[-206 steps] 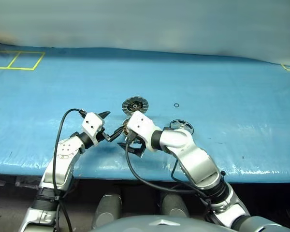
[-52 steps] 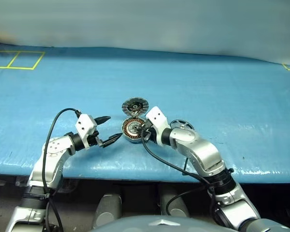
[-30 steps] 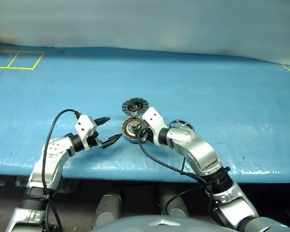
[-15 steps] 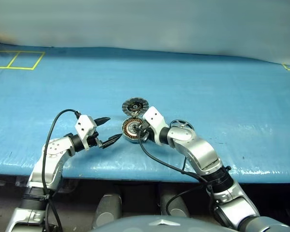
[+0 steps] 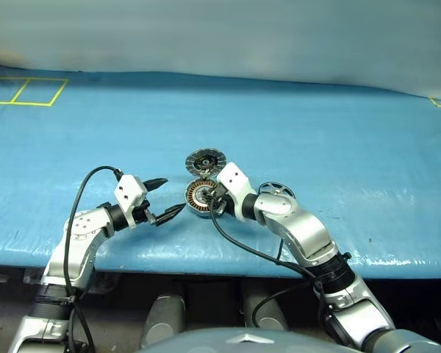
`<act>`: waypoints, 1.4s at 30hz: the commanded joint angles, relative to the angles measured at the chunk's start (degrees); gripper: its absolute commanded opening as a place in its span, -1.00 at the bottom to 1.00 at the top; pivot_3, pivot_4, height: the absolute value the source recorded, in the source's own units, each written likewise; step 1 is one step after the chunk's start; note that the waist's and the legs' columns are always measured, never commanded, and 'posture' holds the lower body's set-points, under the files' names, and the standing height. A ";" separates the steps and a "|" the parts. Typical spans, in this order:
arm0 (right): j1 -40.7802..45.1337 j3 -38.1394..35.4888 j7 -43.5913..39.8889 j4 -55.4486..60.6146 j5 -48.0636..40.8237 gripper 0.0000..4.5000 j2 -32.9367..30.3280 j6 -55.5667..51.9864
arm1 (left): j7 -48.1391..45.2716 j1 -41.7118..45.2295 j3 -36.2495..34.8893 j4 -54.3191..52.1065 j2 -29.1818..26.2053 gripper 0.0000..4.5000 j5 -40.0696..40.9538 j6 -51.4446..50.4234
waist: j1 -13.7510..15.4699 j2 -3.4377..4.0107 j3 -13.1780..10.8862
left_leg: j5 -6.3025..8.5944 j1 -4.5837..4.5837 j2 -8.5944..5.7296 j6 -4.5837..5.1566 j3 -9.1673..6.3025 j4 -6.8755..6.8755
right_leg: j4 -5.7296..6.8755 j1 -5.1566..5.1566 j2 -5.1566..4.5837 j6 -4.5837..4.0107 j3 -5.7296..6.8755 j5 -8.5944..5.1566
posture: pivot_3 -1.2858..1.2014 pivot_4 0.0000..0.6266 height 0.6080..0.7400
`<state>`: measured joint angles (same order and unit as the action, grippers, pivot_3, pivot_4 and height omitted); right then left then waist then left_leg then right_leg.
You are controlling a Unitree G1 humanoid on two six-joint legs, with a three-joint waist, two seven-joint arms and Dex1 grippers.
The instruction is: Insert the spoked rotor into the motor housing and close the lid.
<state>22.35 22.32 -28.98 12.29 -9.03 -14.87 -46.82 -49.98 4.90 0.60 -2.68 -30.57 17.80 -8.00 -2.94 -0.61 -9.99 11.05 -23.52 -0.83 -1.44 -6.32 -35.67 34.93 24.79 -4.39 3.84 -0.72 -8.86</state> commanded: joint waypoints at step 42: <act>2.07 -0.55 0.97 -5.63 0.76 -0.99 4.07 2.22 | -0.16 0.02 -1.02 -1.55 -0.53 1.00 -0.84 1.16 | -0.12 0.00 0.01 | 0.00 0.05 0.00 0.00 -0.01 -0.01 | 0.01 -0.05 0.01 0.01 0.00 0.01 | 0.03 -0.52 1.00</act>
<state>25.07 21.89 -27.98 6.81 -8.40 -10.84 -44.95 -50.05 4.88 0.59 -2.68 -30.57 16.40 -7.28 -3.06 -0.61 -9.98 11.05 -23.46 -0.83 -1.44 -6.33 -35.68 34.94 24.74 -4.39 3.84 -0.72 -8.85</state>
